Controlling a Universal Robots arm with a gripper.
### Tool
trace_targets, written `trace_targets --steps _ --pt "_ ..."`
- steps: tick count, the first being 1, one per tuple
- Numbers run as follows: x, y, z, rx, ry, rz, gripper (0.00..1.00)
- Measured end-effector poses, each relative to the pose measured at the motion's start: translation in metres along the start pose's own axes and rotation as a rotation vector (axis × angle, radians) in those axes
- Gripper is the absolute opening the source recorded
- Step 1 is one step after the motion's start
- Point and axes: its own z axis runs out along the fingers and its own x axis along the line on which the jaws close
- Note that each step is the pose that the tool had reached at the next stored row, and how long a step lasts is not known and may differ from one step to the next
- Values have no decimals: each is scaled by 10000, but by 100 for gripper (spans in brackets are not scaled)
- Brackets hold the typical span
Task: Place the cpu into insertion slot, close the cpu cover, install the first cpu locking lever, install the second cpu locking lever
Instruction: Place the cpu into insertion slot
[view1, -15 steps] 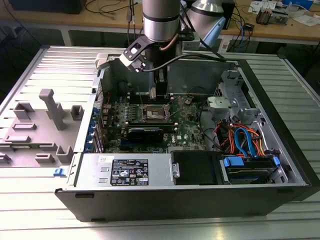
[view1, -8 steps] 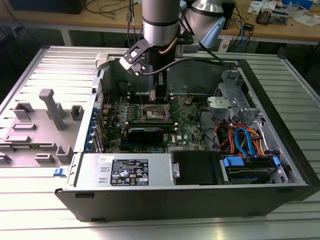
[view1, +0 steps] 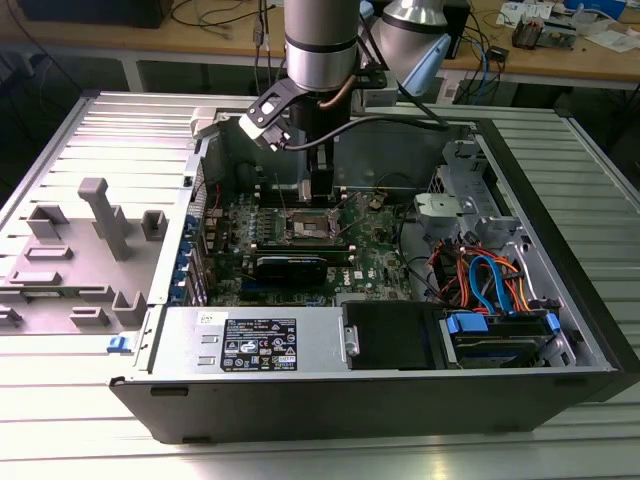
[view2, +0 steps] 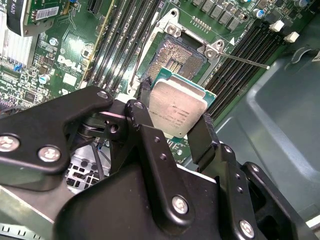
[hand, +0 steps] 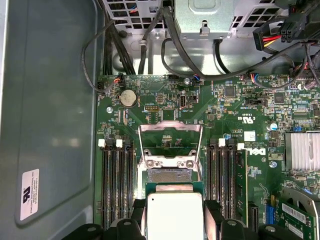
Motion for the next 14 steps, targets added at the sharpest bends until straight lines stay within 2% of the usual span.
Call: trace_targets --steps 4,8,12,14 --pt "0 -1 17 -2 3 0 55" --pt "-3 -11 136 -1 0 2 55" --pt "-4 -58 229 -1 0 -2 55" --pt "-4 -75 304 -1 0 -4 55"
